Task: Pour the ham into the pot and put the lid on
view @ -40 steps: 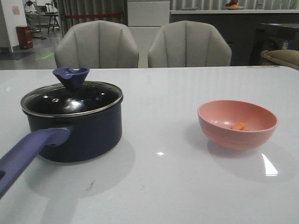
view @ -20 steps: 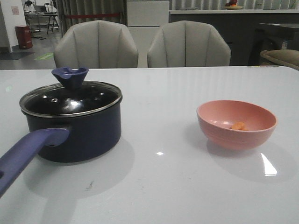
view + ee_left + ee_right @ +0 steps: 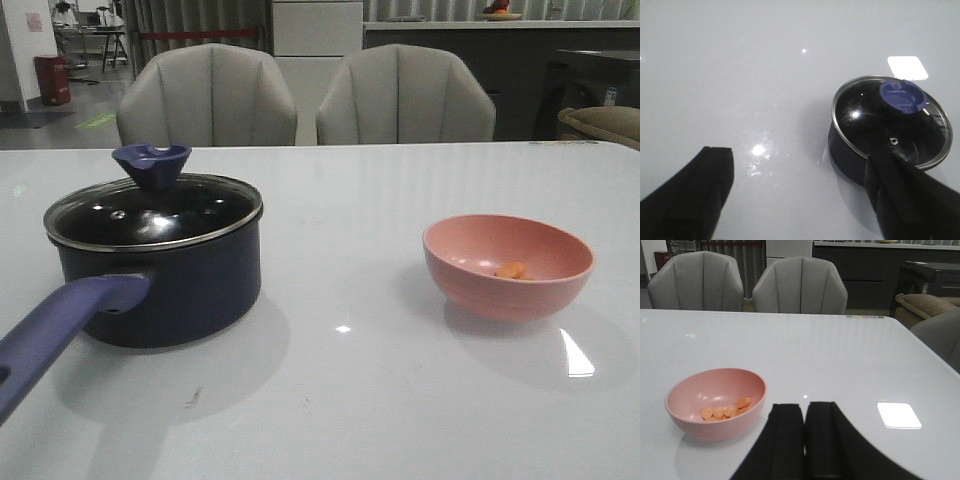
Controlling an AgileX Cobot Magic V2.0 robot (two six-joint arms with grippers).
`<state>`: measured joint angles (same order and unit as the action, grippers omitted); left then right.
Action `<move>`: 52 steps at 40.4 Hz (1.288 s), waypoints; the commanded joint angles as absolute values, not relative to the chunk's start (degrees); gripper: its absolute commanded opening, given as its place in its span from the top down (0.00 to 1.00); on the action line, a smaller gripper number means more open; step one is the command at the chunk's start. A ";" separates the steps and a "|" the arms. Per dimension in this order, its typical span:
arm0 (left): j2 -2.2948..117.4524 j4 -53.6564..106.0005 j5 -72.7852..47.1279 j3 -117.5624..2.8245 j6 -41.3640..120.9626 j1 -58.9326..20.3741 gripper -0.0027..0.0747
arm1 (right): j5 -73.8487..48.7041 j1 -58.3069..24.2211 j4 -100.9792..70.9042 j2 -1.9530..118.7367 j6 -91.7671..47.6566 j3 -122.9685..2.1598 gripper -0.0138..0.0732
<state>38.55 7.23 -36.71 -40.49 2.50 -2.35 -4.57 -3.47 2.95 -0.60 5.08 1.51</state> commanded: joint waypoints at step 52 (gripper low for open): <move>99.16 -6.95 -56.68 -92.78 -19.79 -27.04 0.21 | 0.00 -3.19 3.01 -1.70 4.88 1.23 0.67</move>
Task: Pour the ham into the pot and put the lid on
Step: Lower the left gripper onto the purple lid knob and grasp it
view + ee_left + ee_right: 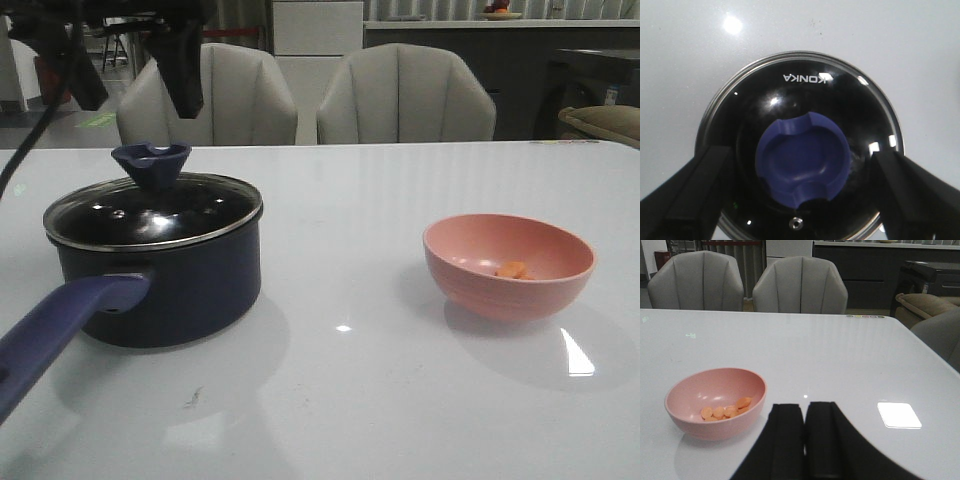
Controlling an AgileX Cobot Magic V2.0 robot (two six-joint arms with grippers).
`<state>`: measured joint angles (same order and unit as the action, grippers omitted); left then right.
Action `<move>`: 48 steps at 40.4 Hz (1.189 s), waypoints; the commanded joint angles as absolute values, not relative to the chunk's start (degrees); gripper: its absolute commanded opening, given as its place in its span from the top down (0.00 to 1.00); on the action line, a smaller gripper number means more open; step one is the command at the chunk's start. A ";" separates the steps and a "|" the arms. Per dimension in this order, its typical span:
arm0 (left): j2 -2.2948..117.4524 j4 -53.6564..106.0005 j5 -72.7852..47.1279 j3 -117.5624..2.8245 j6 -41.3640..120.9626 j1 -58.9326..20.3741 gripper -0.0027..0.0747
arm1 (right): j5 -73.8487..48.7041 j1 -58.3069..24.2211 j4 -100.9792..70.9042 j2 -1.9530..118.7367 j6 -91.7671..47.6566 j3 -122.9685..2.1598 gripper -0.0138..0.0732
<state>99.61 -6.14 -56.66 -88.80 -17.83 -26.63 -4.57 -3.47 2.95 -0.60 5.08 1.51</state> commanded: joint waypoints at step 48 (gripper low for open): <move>106.47 -5.33 -63.07 -97.02 -20.36 -27.04 0.58 | 0.00 -3.19 3.04 -1.75 4.88 1.23 0.67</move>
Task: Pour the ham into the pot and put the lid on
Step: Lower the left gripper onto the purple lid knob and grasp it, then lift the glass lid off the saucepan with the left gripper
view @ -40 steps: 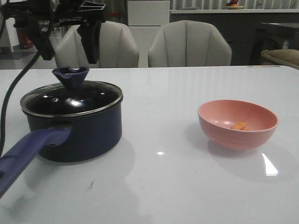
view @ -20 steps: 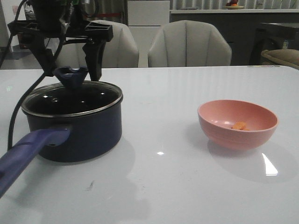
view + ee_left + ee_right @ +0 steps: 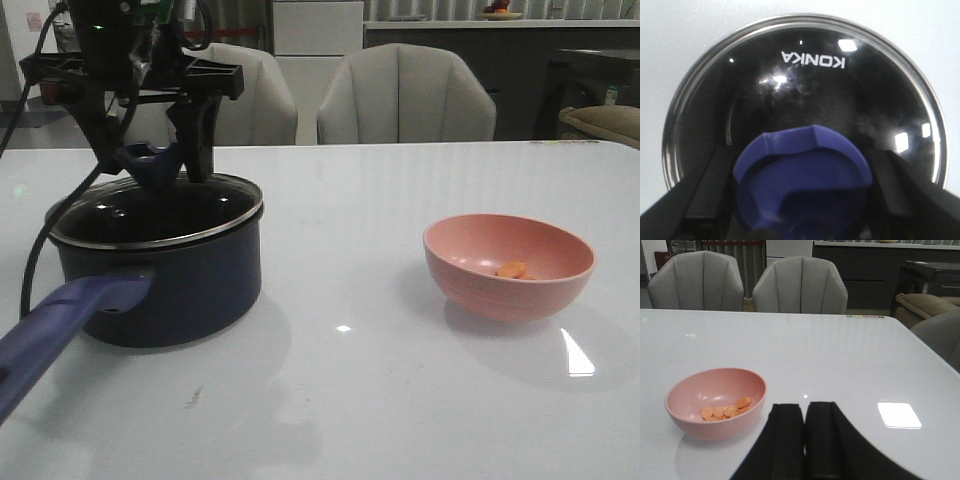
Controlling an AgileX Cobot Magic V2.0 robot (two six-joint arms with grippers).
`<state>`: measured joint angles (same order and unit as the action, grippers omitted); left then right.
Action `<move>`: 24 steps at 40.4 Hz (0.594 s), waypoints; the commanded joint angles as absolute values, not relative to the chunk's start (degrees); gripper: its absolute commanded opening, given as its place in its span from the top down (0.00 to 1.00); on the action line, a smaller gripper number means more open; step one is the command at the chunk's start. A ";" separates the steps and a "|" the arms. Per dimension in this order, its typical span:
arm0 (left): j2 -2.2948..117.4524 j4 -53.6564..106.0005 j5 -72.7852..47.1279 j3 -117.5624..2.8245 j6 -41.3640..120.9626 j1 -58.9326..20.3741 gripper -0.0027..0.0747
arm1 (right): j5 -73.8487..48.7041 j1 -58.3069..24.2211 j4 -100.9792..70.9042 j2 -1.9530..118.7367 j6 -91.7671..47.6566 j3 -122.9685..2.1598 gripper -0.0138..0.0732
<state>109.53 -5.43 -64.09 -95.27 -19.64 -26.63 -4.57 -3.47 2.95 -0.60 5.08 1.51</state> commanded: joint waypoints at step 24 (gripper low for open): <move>100.07 -8.23 -63.92 -97.44 -18.76 -26.03 0.58 | 0.00 -3.19 3.04 -1.75 4.88 1.23 0.67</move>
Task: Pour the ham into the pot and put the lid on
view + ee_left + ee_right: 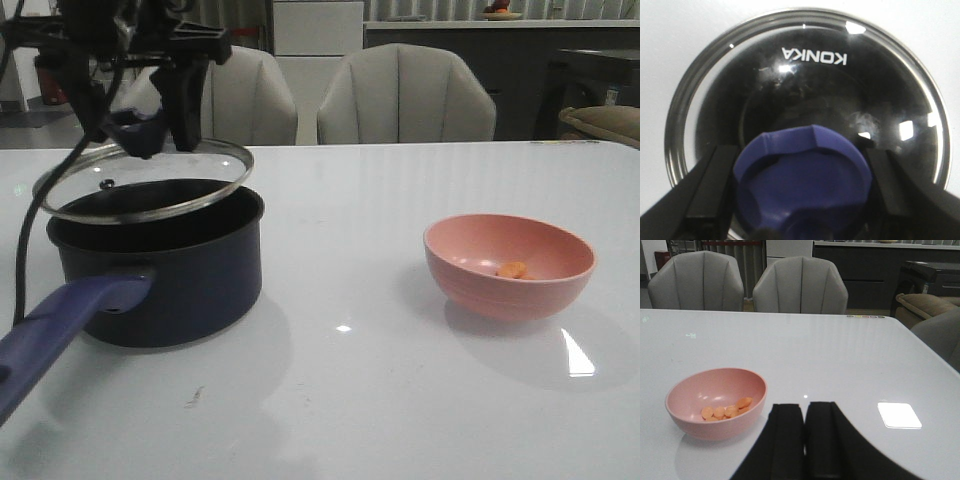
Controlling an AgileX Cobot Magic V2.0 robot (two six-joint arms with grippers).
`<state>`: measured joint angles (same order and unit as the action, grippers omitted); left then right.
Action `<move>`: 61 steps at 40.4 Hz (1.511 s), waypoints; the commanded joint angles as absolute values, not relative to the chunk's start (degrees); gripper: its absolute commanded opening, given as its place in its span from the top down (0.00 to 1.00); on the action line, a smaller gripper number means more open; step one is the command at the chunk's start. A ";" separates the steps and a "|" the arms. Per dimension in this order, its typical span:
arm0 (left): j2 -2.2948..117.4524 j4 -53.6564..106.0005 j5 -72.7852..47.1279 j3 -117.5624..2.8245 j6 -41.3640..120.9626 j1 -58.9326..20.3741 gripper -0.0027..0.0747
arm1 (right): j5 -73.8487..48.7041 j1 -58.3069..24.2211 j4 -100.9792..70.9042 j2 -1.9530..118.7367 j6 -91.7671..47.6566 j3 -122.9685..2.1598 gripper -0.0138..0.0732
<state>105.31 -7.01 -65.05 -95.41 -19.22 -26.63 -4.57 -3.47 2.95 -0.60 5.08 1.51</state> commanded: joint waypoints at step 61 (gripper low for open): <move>98.00 1.11 -37.45 -61.50 -3.45 11.15 0.57 | 0.00 -3.19 3.04 -1.75 4.88 1.23 0.67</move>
<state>99.56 0.00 -39.39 -60.14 -3.09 11.15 -4.57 -3.47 2.95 -0.60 5.08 1.51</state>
